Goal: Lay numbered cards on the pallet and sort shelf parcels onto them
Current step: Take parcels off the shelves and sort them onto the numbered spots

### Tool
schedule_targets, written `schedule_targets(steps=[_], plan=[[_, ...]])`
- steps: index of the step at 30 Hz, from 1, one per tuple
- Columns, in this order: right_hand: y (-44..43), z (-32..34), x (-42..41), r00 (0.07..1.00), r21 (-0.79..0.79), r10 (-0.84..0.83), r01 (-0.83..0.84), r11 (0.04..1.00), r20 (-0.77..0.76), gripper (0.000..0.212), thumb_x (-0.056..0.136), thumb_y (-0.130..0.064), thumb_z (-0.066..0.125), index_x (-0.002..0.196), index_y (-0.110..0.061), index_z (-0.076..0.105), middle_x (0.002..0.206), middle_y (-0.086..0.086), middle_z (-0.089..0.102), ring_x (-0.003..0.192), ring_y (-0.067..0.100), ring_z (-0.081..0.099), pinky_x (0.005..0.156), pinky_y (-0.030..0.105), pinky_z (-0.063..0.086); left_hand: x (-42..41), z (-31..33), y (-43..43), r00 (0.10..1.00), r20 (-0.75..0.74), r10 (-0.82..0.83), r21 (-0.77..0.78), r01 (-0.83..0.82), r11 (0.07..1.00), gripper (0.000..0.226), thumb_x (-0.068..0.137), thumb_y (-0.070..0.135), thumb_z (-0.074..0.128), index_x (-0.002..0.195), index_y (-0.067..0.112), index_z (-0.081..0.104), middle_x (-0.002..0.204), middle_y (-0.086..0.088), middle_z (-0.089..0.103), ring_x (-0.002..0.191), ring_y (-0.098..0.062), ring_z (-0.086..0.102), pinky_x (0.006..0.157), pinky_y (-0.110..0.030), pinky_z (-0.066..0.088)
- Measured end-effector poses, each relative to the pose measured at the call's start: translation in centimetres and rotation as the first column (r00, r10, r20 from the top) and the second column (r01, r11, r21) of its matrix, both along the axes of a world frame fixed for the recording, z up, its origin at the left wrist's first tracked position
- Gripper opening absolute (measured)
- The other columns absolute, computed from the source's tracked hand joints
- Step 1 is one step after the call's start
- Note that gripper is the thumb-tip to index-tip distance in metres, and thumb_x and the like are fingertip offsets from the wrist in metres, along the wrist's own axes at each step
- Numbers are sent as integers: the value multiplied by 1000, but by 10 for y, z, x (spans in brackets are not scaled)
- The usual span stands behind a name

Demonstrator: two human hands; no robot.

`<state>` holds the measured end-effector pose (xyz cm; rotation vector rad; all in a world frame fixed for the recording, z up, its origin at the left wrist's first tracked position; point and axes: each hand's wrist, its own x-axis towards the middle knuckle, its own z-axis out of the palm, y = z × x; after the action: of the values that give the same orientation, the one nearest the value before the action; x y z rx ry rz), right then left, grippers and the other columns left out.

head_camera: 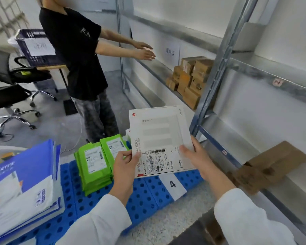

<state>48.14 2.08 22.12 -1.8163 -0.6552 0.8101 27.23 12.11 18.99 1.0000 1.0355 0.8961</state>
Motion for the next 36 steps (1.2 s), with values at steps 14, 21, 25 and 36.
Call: schedule_targets(steps=[14, 21, 25, 36], plan=[[158, -49, 134, 980, -203, 196, -199, 959, -35, 63, 89, -39, 64, 145, -40, 34, 131, -15, 54, 111, 12, 54, 96, 37, 48, 104, -43, 109, 986, -132, 105, -99, -119, 988, 18, 86, 16, 71, 95, 12, 55, 91, 2, 76, 83, -13, 73, 66, -25, 58], [201, -87, 158, 951, -300, 289, -309, 903, -110, 68, 90, -36, 65, 148, -33, 30, 136, -12, 51, 120, 15, 52, 104, 39, 44, 121, -74, 124, 965, -209, 161, -158, -196, 968, 17, 88, 13, 68, 95, 9, 54, 89, 3, 76, 82, -13, 73, 65, -24, 57], [214, -105, 156, 934, -286, 317, -353, 891, -165, 63, 91, -32, 65, 147, -34, 35, 137, -10, 54, 120, 14, 53, 106, 39, 43, 123, -83, 127, 942, -264, 207, -170, -257, 951, 13, 89, 12, 66, 88, 10, 54, 88, 2, 76, 80, -15, 73, 67, -31, 59], [196, -109, 148, 943, -302, 302, -331, 894, -139, 60, 94, -33, 60, 147, -33, 32, 123, -14, 53, 111, 11, 51, 91, 28, 43, 115, -85, 117, 930, -341, 139, -156, -202, 967, 16, 88, 15, 69, 94, 10, 55, 93, -1, 75, 85, -16, 72, 74, -34, 59]])
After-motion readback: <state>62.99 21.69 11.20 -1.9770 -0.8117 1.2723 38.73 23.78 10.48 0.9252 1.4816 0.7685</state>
